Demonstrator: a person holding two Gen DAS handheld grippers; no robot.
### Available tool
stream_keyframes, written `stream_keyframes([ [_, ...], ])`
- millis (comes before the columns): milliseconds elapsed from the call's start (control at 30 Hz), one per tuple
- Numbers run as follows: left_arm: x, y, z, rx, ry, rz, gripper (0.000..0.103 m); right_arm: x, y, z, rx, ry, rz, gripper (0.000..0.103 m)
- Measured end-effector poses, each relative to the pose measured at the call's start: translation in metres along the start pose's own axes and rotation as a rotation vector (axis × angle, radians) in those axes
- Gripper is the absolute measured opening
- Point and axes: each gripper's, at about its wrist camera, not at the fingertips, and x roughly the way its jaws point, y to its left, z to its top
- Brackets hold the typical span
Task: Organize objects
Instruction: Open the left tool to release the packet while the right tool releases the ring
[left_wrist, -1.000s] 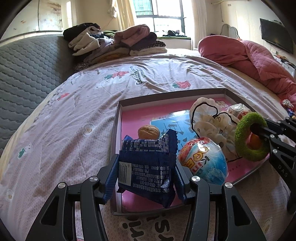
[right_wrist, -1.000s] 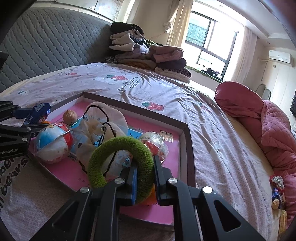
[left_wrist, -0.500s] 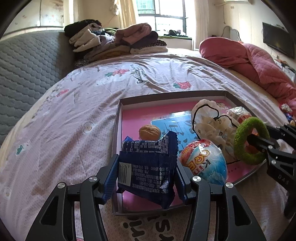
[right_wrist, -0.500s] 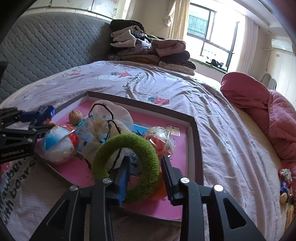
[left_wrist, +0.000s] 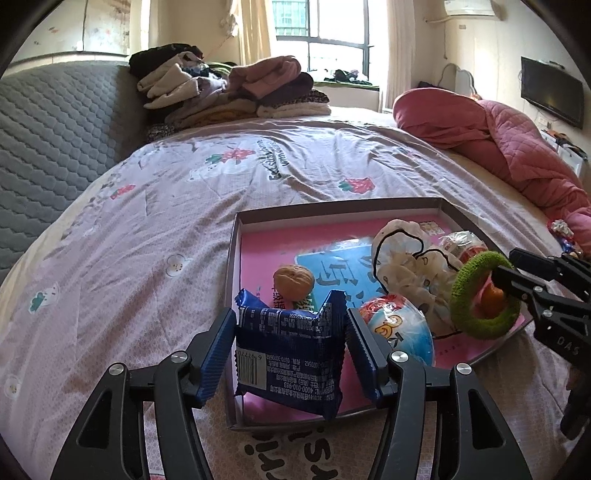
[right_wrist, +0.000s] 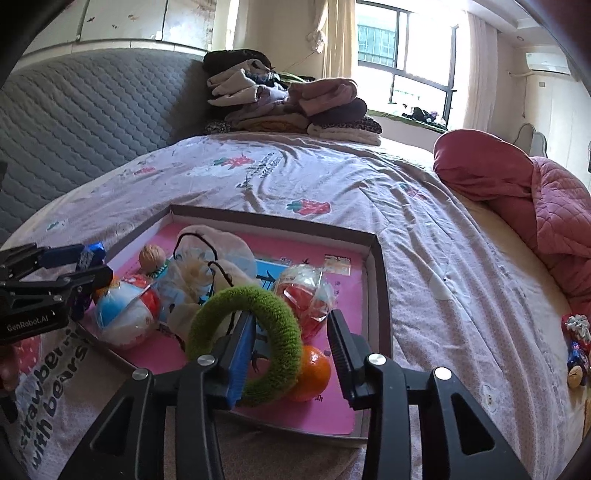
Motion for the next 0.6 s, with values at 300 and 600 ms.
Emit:
stream_keyframes([
  [300, -0.011, 0.0, 0.004, -0.011, -0.031, -0.022, 0.065, -0.012, -0.006, 0.008, 0.038, -0.035, 0.018, 0.041],
  [600, -0.024, -0.001, 0.009, -0.016, -0.065, -0.032, 0.065, -0.025, -0.009, 0.016, 0.073, -0.069, 0.051, 0.047],
])
